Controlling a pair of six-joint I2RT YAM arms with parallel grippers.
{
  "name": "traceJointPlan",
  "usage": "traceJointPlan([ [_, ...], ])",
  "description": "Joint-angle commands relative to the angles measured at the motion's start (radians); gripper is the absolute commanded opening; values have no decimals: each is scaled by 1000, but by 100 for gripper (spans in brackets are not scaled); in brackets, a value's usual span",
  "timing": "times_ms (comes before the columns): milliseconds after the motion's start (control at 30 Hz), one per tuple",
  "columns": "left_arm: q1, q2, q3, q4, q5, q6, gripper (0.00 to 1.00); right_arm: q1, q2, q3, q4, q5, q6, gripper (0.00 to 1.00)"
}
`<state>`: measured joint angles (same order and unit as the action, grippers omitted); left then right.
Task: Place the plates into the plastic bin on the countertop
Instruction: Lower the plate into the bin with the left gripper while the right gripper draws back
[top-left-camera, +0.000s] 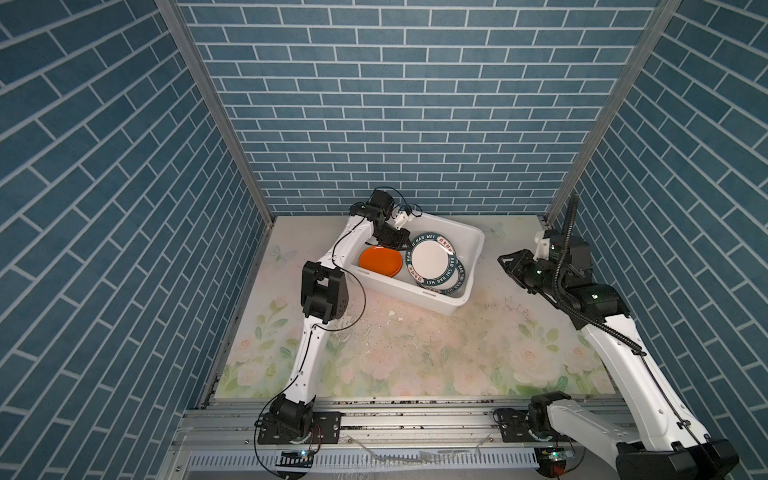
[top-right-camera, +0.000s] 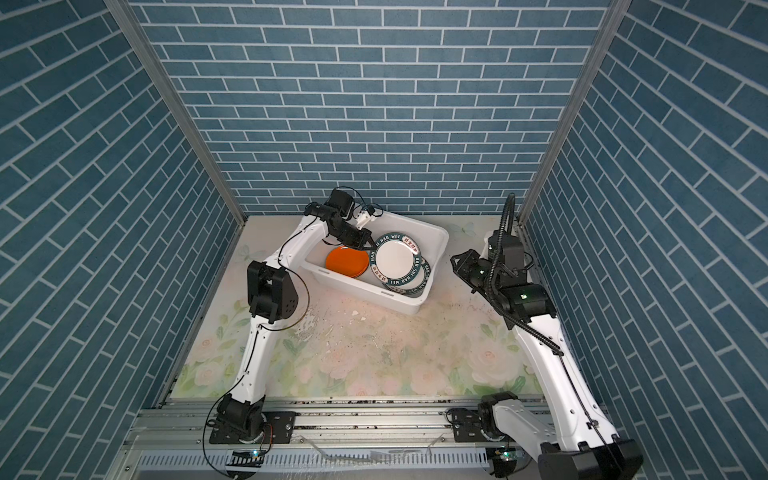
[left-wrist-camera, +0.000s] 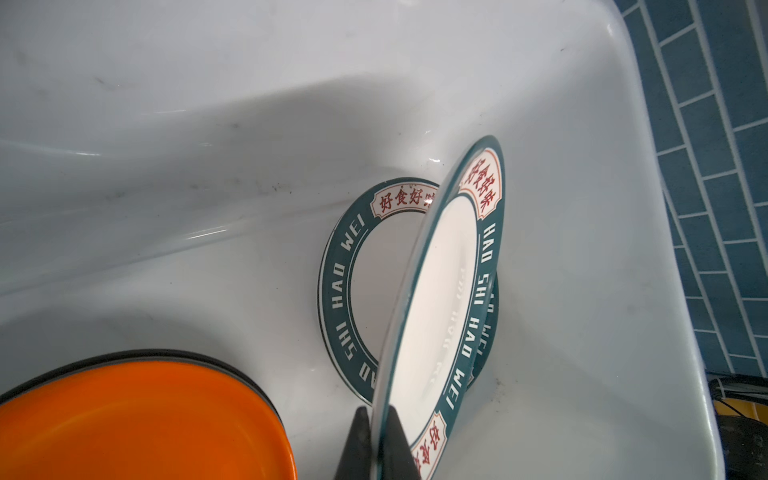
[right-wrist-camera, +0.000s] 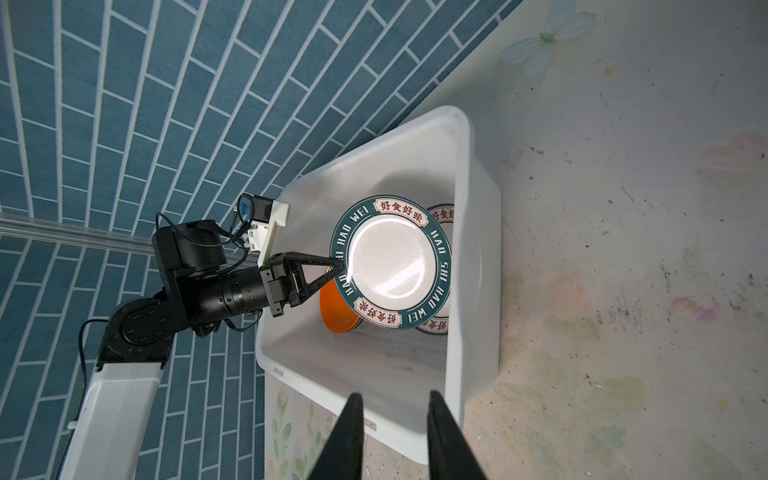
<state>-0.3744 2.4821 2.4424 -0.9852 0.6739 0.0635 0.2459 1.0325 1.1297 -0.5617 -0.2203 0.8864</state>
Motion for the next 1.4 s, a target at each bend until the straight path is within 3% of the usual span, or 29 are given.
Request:
traceJointPlan([
  [0, -10, 13, 45, 24, 21, 0, 0, -7, -8, -15, -16, 20, 29, 27],
  [1367, -58, 110, 61, 56, 28, -22, 13, -11, -20, -71, -4, -5, 61, 27],
])
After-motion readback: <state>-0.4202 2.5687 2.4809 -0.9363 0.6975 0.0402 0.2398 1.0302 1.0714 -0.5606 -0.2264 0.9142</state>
